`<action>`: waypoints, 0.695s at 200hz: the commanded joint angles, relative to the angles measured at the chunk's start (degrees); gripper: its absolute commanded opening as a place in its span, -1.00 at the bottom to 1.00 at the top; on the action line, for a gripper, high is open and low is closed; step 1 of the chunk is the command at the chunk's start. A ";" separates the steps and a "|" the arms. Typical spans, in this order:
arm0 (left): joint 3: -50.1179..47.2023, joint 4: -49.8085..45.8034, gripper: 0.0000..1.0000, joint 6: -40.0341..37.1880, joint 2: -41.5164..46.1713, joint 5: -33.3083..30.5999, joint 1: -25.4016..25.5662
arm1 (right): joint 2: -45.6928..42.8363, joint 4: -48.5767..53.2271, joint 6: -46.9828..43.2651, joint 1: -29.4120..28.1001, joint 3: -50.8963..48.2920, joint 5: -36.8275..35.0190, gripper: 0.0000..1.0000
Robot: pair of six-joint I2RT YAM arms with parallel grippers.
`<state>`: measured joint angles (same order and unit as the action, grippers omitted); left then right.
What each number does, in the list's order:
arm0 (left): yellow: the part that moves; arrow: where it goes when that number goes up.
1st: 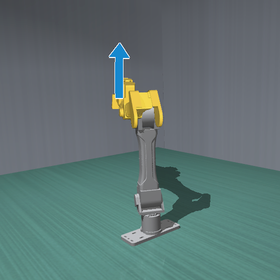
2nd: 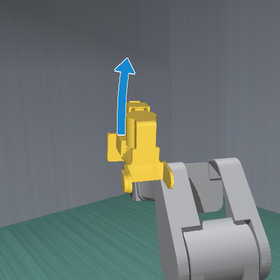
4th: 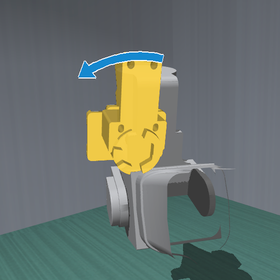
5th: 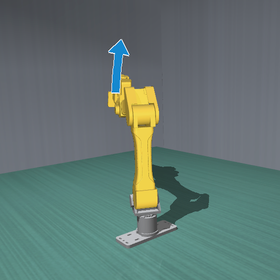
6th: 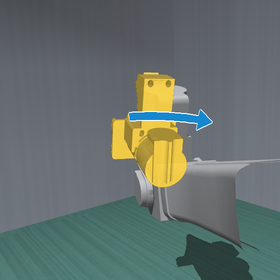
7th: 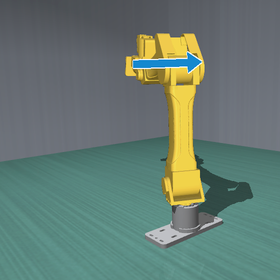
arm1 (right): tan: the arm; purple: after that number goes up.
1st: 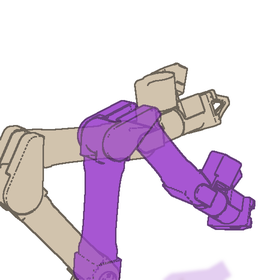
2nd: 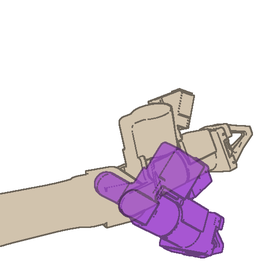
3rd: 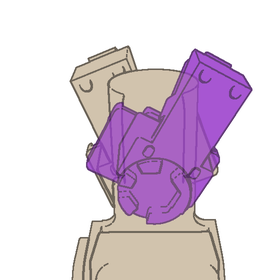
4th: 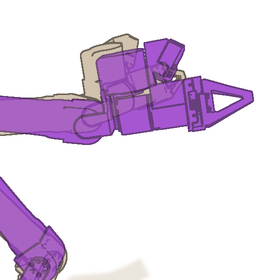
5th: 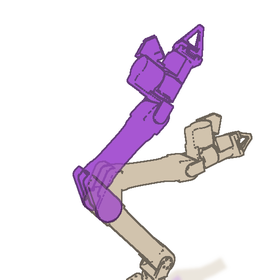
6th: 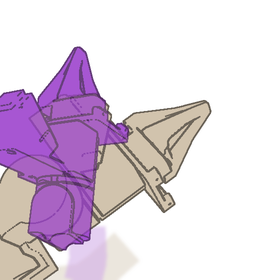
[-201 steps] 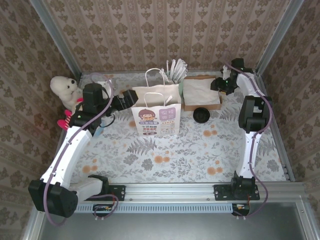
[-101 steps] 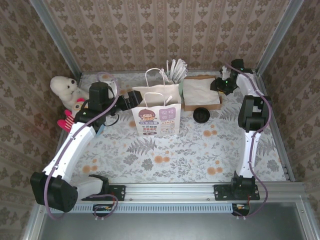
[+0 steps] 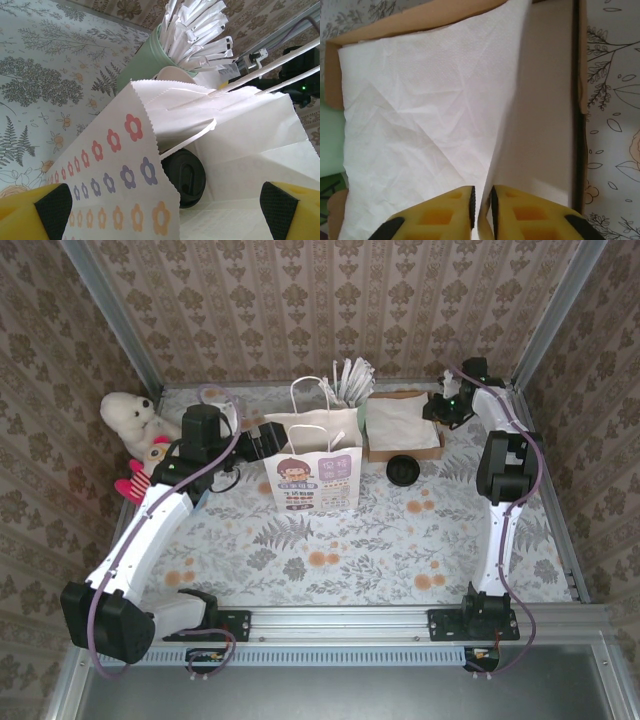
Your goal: Pack the takeout coffee
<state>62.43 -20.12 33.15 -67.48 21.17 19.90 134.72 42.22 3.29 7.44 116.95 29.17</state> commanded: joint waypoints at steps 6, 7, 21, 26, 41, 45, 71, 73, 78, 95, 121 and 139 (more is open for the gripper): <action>1.88 0.61 1.00 -1.25 0.40 -0.51 0.49 | -4.53 -2.65 1.16 -0.59 -2.43 -0.41 -1.00; 1.85 0.65 1.00 -1.25 0.41 -0.51 0.49 | -4.58 -2.79 1.27 -0.59 -2.51 -0.46 -1.00; 1.95 0.65 1.00 -1.42 0.51 -0.68 0.49 | -6.42 -3.79 2.18 -0.68 -3.56 -0.42 -1.00; 1.92 0.56 1.00 -1.58 0.58 -0.76 0.49 | -7.35 -4.54 2.56 -0.67 -4.31 -0.22 -1.00; 2.16 -0.01 1.00 -2.26 1.00 -1.91 0.49 | -10.76 -7.63 3.91 -0.85 -6.97 -0.16 -1.00; 2.21 -0.26 1.00 -2.59 1.16 -2.37 0.53 | -11.69 -8.51 4.30 -0.85 -7.67 -0.12 -1.00; 3.60 -3.53 1.00 -5.64 2.76 -7.69 0.49 | -17.21 -13.72 7.61 -0.85 -11.50 -0.76 -1.00; 3.80 -3.77 1.00 -5.92 2.90 -7.98 0.47 | -17.56 -13.95 7.78 -0.85 -11.77 -0.76 -1.00; 3.94 -4.16 1.00 -6.55 3.18 -8.68 0.40 | -18.25 -14.57 8.30 -0.85 -12.37 -0.69 -1.00; 4.02 -4.60 1.00 -7.97 4.00 -9.22 0.37 | -20.35 -16.10 9.47 -0.94 -13.75 -0.36 -1.00; 4.01 -4.65 1.00 -8.86 4.47 -8.95 0.39 | -22.72 -17.34 10.22 -1.55 -14.55 -0.33 -1.00; 3.80 -4.33 1.00 -9.02 4.47 -8.76 0.40 | -23.94 -17.78 10.43 -1.88 -14.87 -0.62 -1.00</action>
<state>64.88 -24.03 26.57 -63.75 13.41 19.97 113.14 26.48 12.12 6.46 103.39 28.80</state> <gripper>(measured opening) 0.992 0.067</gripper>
